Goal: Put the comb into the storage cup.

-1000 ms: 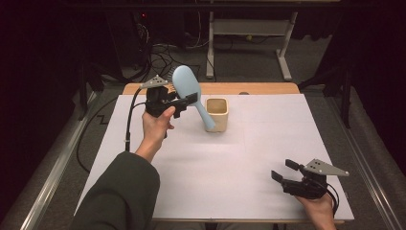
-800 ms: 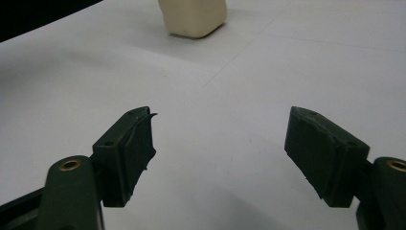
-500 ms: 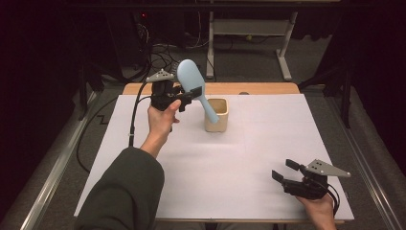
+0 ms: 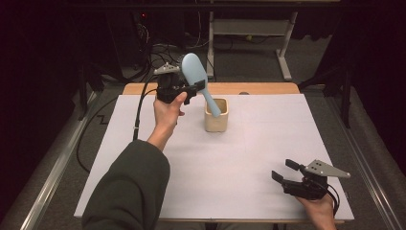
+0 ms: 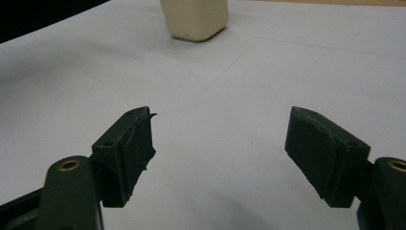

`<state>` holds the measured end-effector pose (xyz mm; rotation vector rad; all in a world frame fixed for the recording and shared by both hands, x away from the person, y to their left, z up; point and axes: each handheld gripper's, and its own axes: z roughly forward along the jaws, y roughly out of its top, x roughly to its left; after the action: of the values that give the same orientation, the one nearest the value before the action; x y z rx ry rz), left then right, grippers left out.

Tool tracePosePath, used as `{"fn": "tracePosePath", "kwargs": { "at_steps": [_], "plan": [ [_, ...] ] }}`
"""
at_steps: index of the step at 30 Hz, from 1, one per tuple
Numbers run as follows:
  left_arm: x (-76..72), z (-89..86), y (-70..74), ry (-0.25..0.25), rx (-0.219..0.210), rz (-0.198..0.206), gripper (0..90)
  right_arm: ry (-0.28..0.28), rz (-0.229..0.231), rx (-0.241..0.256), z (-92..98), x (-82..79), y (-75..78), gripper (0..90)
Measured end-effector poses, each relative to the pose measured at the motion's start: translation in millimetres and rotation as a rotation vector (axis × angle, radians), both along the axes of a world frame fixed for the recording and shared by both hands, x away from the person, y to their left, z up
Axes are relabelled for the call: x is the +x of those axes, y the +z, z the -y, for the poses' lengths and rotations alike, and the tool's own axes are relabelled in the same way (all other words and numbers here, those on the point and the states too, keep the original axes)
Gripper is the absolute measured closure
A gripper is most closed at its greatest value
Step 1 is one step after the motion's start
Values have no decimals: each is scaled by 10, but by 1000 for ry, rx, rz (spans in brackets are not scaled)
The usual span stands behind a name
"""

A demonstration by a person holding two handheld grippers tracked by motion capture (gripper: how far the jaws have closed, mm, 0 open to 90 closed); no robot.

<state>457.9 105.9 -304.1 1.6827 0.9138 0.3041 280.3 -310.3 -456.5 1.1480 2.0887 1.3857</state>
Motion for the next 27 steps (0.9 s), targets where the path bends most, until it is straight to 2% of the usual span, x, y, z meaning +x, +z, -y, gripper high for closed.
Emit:
{"fn": "tracePosePath", "kwargs": {
  "at_steps": [3, 7, 15, 18, 27],
  "plan": [
    [23, 19, 15, 5, 9, 3, 544, 6, -6, -4, -6, 7, -8, 255],
    [61, 63, 28, 17, 42, 7, 544, 11, -4, -6, -17, 3, -6, 255],
    [126, 123, 2, 34, 45, -3, 543, 9, -1, -2, -8, 3, -5, 255],
    [139, 139, -18, 27, 44, -7, 543, 11, 2, -2, -8, 3, -4, 255],
    [178, 169, -71, 42, 64, -25, 542, 15, 2, -1, -8, 3, -4, 255]
  ]
}}
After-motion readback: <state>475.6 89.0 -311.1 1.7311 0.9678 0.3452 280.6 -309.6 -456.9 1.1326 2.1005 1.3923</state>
